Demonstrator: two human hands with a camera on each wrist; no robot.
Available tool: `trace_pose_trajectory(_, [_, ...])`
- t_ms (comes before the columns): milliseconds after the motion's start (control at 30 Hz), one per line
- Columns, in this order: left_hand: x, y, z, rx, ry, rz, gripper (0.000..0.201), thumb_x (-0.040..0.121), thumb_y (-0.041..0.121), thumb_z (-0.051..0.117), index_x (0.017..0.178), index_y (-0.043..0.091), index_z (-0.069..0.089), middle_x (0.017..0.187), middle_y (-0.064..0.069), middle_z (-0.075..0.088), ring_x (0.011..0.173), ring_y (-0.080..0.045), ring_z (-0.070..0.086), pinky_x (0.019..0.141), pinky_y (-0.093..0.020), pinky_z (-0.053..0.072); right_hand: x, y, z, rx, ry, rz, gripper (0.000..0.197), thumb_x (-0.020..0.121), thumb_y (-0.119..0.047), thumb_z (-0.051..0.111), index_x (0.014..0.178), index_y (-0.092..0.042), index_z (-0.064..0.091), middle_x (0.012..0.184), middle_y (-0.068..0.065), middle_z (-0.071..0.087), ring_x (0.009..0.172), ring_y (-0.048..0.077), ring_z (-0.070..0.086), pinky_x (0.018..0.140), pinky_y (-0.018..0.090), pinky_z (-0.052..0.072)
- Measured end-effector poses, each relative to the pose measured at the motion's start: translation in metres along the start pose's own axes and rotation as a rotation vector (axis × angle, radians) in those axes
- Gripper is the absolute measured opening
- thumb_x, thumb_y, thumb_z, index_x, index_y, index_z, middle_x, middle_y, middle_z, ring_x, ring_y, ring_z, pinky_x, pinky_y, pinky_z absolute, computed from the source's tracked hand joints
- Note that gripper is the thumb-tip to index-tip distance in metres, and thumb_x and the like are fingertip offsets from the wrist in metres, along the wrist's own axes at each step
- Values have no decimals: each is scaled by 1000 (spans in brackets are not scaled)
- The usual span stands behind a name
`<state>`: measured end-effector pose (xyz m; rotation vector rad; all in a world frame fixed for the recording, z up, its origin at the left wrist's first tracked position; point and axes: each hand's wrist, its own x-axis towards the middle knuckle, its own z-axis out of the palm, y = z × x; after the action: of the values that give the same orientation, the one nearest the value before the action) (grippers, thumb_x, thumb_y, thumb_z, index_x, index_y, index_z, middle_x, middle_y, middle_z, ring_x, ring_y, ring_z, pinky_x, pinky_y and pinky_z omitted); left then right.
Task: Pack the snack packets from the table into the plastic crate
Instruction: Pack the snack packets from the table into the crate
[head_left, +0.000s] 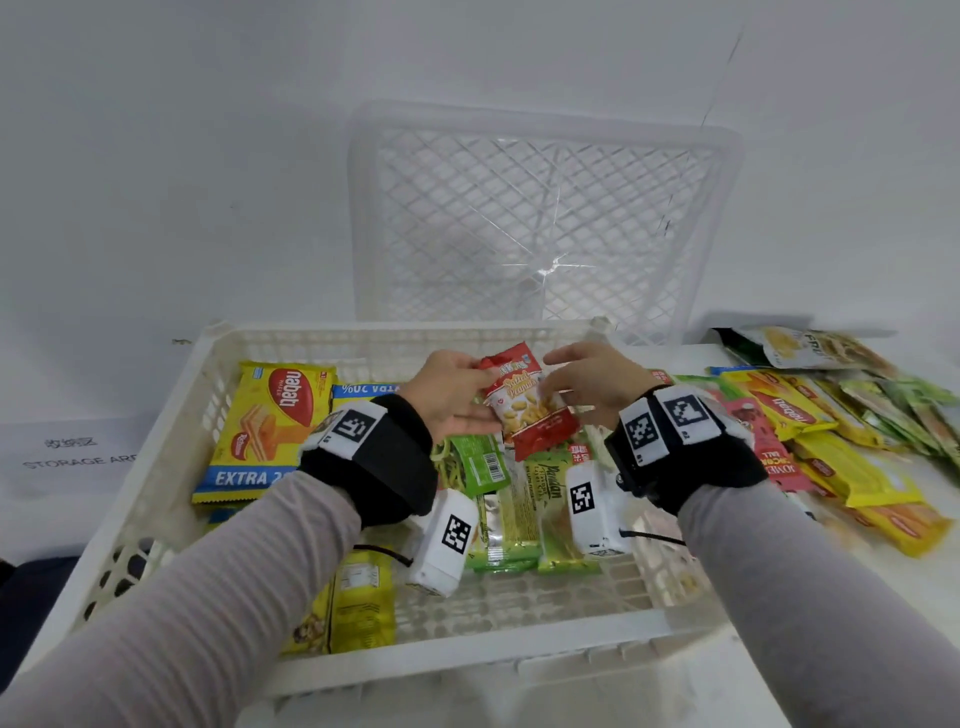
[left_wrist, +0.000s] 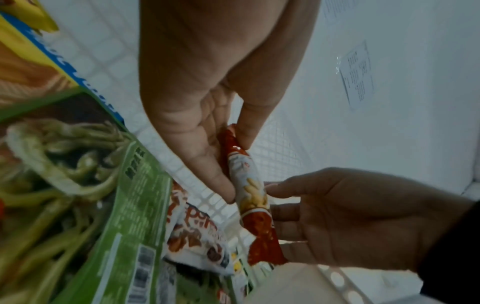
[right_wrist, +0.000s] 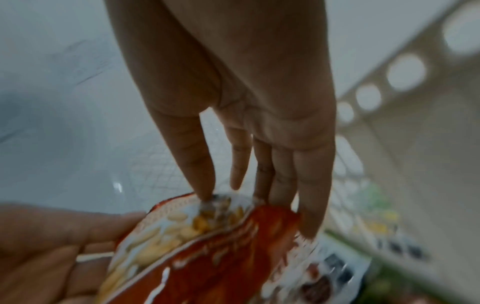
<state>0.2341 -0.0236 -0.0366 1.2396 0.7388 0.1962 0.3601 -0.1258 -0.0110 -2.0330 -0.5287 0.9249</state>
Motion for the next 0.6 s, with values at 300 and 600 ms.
trace_pose_trajectory(300, [9,-33,44,190,-148,-149,18,95,-8,38,105,-1,52,102,-19,60,80,-32,64,80,-46,55,-18,20,8,-762,191,-15,43,90,-3,54,132,-1,48,110,13,64,94,26,62,81,27,50])
trace_pose_trajectory(600, [15,-53,64,873,-104,134,57,90,1,54,138,3,23,130,-23,44,111,-35,54,87,-35,50,-19,37,12,-809,194,43,30,90,-3,49,118,-2,60,110,13,65,99,25,62,82,29,51])
